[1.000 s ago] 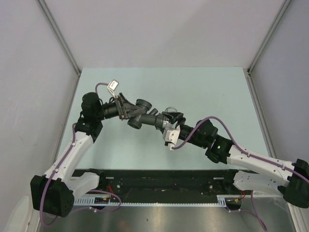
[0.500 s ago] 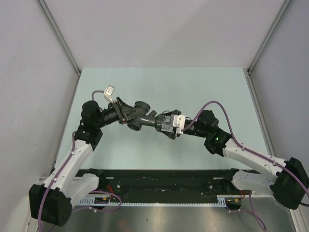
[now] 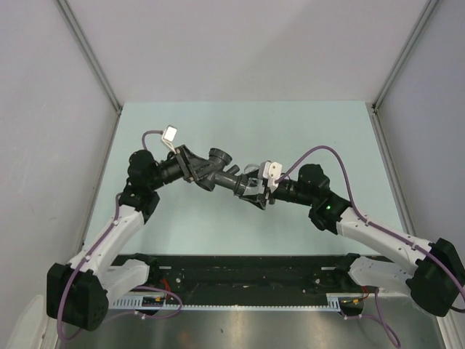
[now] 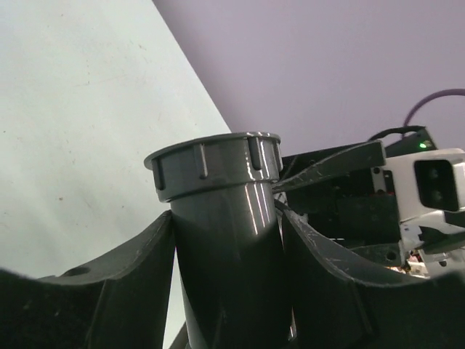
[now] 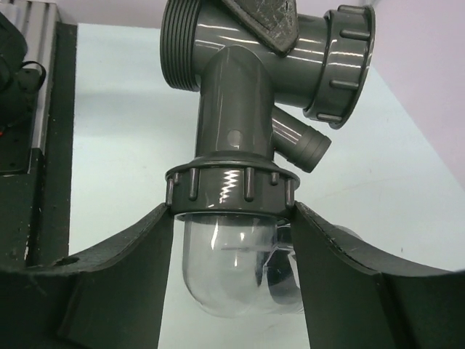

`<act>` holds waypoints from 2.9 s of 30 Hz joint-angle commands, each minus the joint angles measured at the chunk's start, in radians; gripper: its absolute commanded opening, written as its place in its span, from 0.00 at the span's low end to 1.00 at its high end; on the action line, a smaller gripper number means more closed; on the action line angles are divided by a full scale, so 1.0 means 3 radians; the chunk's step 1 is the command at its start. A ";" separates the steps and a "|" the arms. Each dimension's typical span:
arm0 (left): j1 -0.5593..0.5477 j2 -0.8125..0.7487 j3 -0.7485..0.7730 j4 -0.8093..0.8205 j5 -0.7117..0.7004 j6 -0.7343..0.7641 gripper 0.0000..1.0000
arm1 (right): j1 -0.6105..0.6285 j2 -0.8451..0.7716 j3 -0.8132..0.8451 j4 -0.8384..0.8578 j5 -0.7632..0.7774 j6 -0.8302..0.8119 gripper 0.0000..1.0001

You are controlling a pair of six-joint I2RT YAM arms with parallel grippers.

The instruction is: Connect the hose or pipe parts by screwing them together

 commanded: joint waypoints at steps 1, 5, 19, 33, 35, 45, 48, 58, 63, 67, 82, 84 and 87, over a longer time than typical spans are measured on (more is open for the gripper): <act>0.0033 0.0339 0.0028 0.0429 -0.0276 0.0467 0.00 | -0.0107 -0.0247 0.0100 -0.0321 0.0596 0.0382 0.66; 0.0028 0.0753 0.0058 0.0602 -0.0337 0.0472 0.01 | -0.0107 -0.0375 0.0075 -0.0485 0.0815 0.0494 0.88; -0.0018 0.1955 0.0089 0.0828 -0.0649 0.0661 0.00 | -0.0107 -0.0386 0.0069 -0.0634 0.1169 0.0882 0.99; 0.0099 0.2446 0.0242 0.0628 -0.0501 0.0539 0.52 | -0.0169 -0.0380 0.0069 -0.0670 0.1869 0.1307 0.99; 0.0110 0.2441 0.0258 0.0577 -0.0501 0.0518 0.69 | -0.0174 -0.0385 0.0069 -0.0685 0.1966 0.1358 0.99; 0.0217 0.1937 0.0609 -0.0454 -0.0572 0.0910 1.00 | -0.0179 -0.0523 0.0176 -0.1165 0.2109 0.1747 1.00; 0.0207 0.1513 0.0652 -0.0798 -0.0813 0.1177 1.00 | -0.0179 -0.0579 0.0299 -0.1380 0.2206 0.2063 1.00; 0.0125 0.0198 0.0514 -0.0804 -0.0681 0.1398 1.00 | -0.0179 -0.0789 0.0601 -0.1835 0.2749 0.2770 1.00; 0.0120 -0.0538 0.0238 -0.0783 -0.0471 0.1433 1.00 | -0.0179 -0.0871 0.0621 -0.1989 0.2789 0.2749 1.00; 0.0120 -0.1050 -0.0038 -0.0758 -0.0649 0.1428 1.00 | -0.0179 -0.0922 0.0616 -0.2167 0.2861 0.2856 1.00; 0.0125 -0.1286 -0.0197 -0.0773 -0.0747 0.1515 1.00 | -0.0184 -0.0892 0.0611 -0.2127 0.2907 0.2851 1.00; 0.0125 -0.1266 -0.0187 -0.0773 -0.0742 0.1500 1.00 | -0.0184 -0.0876 0.0601 -0.2137 0.2912 0.2872 1.00; 0.0125 -0.1266 -0.0187 -0.0778 -0.0777 0.1495 1.00 | -0.0179 -0.0851 0.0596 -0.2137 0.2912 0.2872 1.00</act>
